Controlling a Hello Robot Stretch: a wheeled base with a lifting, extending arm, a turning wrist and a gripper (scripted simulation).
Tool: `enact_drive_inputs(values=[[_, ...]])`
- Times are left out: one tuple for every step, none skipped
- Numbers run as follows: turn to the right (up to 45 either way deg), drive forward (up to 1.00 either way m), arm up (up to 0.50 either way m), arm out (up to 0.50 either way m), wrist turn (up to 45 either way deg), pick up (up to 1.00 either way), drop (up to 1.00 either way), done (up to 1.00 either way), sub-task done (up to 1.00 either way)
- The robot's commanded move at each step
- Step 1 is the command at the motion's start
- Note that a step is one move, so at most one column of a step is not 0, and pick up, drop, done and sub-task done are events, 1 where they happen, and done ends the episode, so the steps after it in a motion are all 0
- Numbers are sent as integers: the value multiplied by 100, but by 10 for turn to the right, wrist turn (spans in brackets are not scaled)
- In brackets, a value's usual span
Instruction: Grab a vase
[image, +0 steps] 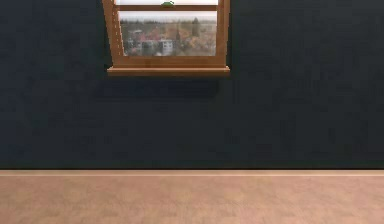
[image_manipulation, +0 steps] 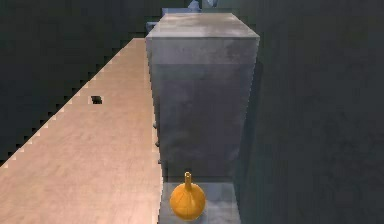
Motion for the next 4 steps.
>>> enact_drive_inputs(values=[[0,0,6,0,0,0,0,0,0],[0,0,0,24,0,0,0,0,0],[0,0,0,0,450,0,0,0,0],[0,0,0,0,450,0,0,0,0]])
